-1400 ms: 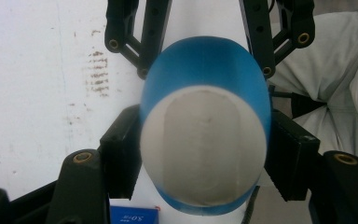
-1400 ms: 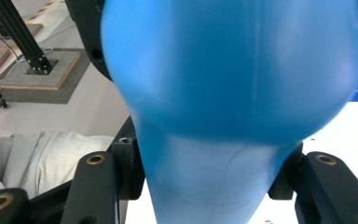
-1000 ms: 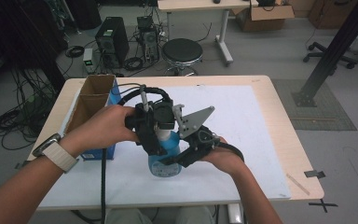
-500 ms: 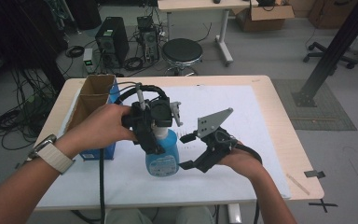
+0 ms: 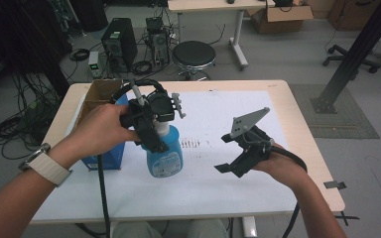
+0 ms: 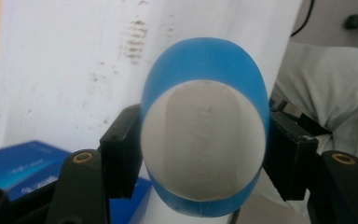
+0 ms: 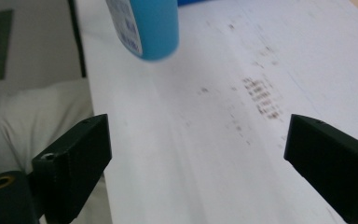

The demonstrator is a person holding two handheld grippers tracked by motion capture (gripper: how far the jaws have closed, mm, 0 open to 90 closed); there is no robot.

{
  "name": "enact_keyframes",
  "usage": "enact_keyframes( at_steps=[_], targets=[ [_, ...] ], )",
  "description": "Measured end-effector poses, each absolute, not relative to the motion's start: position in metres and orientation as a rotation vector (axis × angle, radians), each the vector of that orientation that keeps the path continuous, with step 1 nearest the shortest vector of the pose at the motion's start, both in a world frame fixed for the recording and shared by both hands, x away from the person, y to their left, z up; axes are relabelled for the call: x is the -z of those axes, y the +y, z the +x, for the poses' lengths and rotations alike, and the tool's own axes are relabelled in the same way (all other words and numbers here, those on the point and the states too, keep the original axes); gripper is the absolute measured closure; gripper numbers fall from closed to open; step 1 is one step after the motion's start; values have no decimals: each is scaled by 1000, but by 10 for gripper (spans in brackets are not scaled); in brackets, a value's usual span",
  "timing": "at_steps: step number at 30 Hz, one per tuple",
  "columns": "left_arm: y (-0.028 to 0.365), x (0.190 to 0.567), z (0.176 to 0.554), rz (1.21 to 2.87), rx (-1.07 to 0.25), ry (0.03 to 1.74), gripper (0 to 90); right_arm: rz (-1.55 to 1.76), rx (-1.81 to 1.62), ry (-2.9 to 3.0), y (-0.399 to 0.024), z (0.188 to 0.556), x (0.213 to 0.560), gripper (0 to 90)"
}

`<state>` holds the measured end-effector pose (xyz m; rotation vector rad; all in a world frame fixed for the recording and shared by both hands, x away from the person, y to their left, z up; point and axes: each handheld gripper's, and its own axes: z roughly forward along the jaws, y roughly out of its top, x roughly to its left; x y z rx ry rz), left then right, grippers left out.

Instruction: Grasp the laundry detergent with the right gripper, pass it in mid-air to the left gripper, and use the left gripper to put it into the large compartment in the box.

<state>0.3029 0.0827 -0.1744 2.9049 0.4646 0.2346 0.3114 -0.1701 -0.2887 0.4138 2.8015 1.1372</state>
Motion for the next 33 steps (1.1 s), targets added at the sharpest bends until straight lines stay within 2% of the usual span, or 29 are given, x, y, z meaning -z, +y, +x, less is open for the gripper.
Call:
enact_keyframes(
  at_steps=[6,19,33],
  targets=[
    [89,165,310,2875,-307,612,382,434,-903,2828,-179,314,277,59],
    [103,149,330,2790,-342,930,383,463,-606,2870,-201,311,268,61],
    [124,119,349,2640,-378,1244,382,506,-584,2870,-223,311,262,65]
  ],
)
